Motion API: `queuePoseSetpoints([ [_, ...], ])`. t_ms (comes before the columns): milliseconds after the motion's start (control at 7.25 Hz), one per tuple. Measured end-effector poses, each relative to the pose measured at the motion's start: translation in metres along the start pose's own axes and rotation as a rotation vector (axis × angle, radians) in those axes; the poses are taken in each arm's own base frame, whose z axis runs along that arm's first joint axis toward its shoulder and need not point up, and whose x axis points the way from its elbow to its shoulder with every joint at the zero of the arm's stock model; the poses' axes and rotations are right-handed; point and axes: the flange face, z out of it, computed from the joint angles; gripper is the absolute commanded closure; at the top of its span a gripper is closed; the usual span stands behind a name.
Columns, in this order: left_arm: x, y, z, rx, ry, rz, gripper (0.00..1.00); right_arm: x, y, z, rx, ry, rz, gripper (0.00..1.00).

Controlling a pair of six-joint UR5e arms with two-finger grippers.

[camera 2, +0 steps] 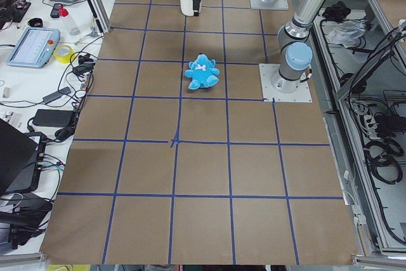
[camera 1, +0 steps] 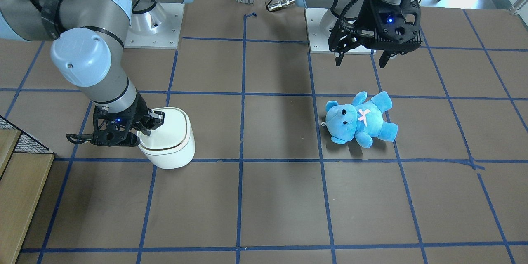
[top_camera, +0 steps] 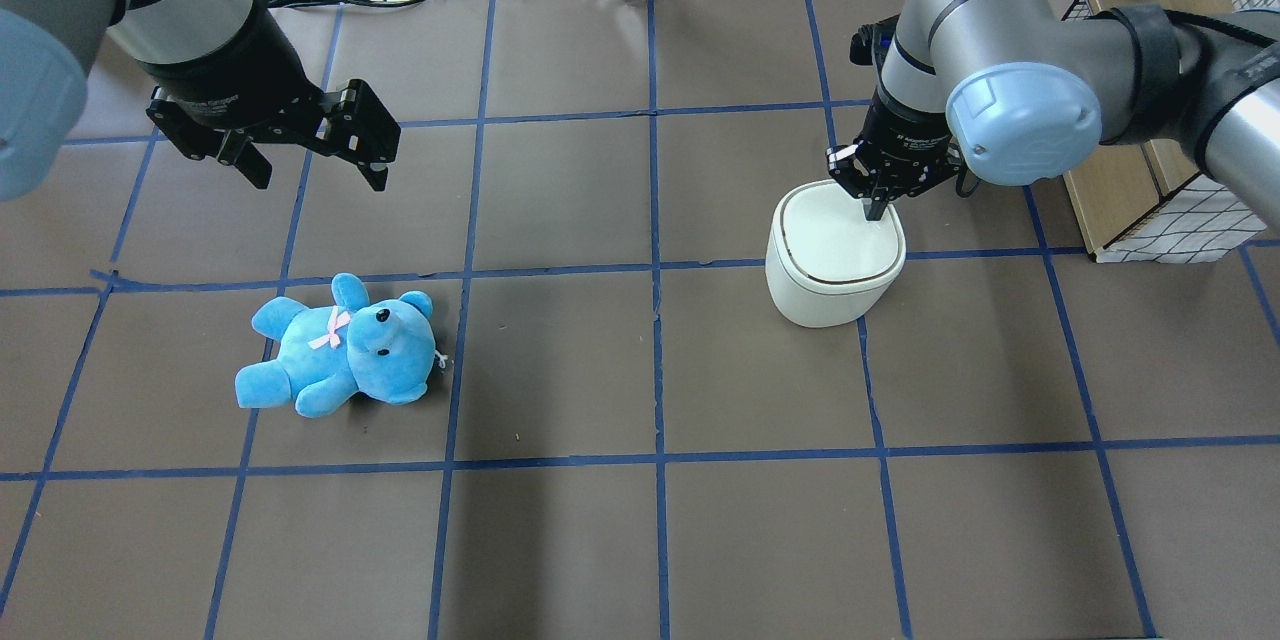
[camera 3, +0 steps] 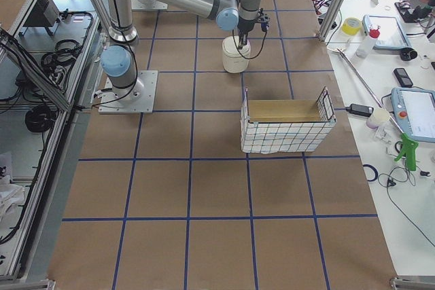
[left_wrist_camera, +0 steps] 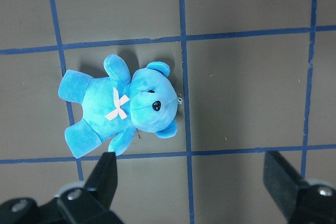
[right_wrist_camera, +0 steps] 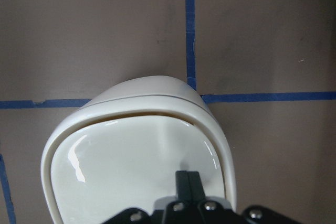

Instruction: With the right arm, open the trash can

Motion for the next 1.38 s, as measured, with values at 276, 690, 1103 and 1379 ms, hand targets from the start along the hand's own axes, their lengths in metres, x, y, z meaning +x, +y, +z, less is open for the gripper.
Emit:
queuePoseSetpoints([
  [276, 0.000, 0.000, 0.000, 0.000, 0.000, 0.000, 0.00, 0.000, -0.001, 0.007, -0.014, 0.001, 0.005, 1.00],
  [690, 0.000, 0.000, 0.000, 0.000, 0.000, -0.001, 0.00, 0.000, 0.004, -0.025, 0.011, 0.002, 0.006, 0.00],
  [1103, 0.000, 0.000, 0.000, 0.000, 0.000, 0.001, 0.00, 0.003, 0.017, -0.150, 0.111, 0.026, -0.004, 0.00],
  [1379, 0.000, 0.000, 0.000, 0.000, 0.000, 0.000, 0.00, 0.006, 0.021, -0.194, 0.133, 0.050, -0.002, 0.00],
])
